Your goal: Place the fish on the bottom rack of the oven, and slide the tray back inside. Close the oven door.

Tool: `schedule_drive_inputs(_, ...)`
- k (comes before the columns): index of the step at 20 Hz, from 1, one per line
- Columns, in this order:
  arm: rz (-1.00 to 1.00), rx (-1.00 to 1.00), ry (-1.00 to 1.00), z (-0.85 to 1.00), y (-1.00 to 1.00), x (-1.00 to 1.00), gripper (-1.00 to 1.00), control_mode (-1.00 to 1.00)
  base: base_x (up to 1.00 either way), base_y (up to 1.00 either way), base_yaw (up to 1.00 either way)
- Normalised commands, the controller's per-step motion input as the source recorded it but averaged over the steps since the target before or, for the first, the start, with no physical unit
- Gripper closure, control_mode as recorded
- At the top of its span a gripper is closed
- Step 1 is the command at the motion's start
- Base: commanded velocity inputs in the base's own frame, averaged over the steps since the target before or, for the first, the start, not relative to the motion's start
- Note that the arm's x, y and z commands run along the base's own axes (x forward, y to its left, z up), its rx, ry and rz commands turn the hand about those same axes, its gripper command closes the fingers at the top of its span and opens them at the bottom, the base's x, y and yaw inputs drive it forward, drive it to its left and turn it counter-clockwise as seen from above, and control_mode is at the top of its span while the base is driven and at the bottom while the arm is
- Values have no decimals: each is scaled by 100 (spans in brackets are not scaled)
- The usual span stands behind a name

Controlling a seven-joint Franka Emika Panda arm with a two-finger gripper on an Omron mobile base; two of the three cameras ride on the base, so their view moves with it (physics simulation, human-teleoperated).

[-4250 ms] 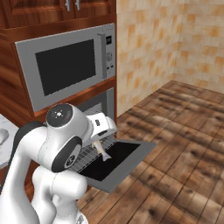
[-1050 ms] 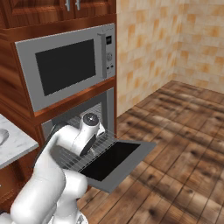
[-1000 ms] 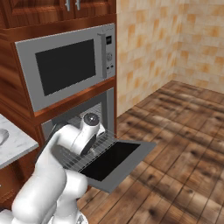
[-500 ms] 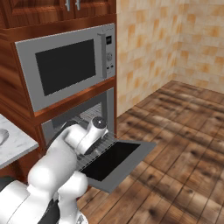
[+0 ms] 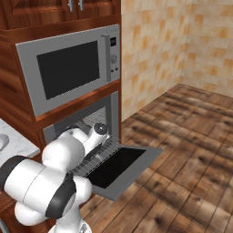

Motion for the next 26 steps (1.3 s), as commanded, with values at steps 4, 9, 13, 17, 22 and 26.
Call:
schedule_drive_inputs(4,0,-2,0,-28,16,26,100,-100,0,0,0)
schedule_drive_inputs(9,0,-1,0,-25,8,28,100,-100,0,0,0)
schedule_drive_inputs(13,0,0,0,-21,0,29,100,-100,0,0,0)
schedule_drive_inputs(17,0,0,0,-20,0,22,100,-100,0,0,0)
schedule_drive_inputs(22,0,0,-5,-12,0,0,100,-100,0,0,0)
schedule_drive_inputs(26,0,0,-13,-14,0,1,100,-100,0,0,0)
